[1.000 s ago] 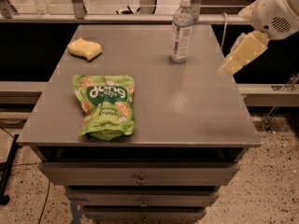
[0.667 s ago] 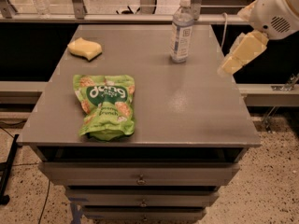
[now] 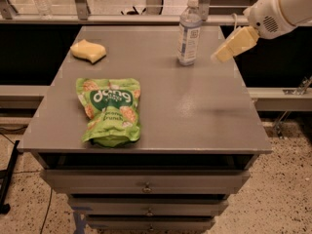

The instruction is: Move blue plastic bottle near green rice chip bag

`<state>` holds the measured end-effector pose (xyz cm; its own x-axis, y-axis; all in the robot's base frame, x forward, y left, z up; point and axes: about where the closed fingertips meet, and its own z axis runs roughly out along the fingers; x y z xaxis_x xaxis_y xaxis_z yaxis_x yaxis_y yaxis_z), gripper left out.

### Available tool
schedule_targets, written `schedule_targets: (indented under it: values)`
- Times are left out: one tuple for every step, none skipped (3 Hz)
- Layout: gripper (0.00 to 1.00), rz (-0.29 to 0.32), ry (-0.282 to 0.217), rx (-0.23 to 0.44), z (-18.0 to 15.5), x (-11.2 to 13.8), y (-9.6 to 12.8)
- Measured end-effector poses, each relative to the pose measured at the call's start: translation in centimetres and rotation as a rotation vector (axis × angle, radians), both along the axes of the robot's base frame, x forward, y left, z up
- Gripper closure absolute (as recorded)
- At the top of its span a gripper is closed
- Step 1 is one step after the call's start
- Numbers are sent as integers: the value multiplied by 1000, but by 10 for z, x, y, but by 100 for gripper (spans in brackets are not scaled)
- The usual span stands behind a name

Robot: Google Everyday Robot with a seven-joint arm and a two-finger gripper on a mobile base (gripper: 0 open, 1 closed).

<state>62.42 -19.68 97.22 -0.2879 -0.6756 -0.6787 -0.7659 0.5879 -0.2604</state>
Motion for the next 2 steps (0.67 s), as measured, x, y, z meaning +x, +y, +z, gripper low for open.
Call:
schedule_targets:
  values:
    - [0, -72, -37, 86, -6, 36, 7]
    - [0, -113, -42, 133, -17, 71, 21]
